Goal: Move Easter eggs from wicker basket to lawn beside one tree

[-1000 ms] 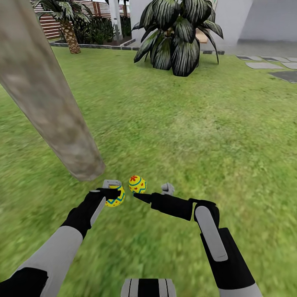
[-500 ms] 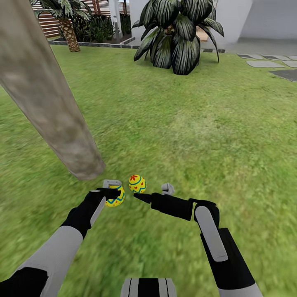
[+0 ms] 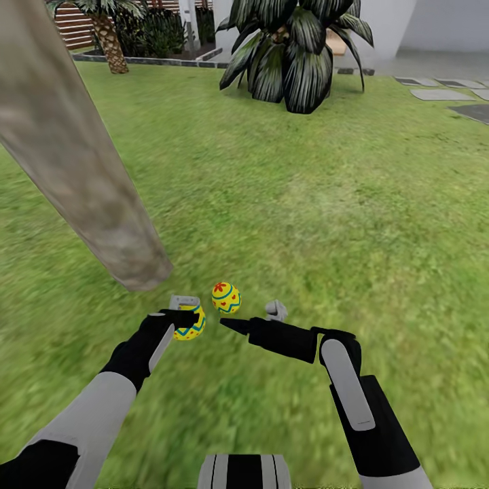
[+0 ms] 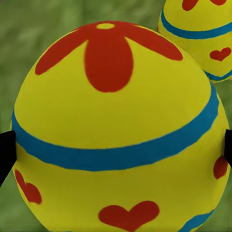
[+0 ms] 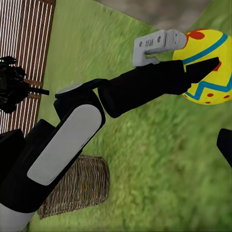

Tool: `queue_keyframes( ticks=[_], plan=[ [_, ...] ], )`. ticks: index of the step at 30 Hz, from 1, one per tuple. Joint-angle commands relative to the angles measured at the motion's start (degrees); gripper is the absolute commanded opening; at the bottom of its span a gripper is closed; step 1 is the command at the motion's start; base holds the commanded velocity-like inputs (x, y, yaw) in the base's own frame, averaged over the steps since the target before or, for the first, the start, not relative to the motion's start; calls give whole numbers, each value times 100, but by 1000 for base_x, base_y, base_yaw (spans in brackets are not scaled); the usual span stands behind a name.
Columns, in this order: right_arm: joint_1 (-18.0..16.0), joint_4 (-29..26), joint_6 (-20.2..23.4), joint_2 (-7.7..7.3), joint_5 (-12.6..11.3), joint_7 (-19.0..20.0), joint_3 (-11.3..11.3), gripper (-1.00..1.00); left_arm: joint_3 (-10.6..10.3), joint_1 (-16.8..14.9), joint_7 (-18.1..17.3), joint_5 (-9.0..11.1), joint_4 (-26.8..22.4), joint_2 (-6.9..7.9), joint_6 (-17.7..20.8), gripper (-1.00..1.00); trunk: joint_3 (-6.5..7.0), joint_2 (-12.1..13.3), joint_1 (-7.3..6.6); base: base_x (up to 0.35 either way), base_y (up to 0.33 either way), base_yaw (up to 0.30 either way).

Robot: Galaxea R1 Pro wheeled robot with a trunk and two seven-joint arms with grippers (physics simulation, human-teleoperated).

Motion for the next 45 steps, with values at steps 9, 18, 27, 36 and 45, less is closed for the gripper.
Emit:
queue_keyframes(
  ticks=[9,18,27,36,45],
  plan=[
    [-1,-2,21,3,55,57,-67,100,-23,1,51,49,36,3,-136,-100,-204,-14,22,0,0,0],
    [0,-2,21,3,55,57,-76,100,-19,18,60,42,37,11,-458,-100,-403,-26,45,0,0,0],
    [1,-2,21,3,55,57,-77,100,-22,24,59,41,44,74,-832,-100,-603,-38,68,0,0,0],
    [1,-2,21,3,55,57,-77,100,-24,24,62,41,41,99,-1090,-100,-802,-50,91,0,0,0],
    [1,-2,21,3,55,57,-77,100,-25,24,62,41,36,100,-1125,-100,-913,-57,104,0,0,0]
  ],
)
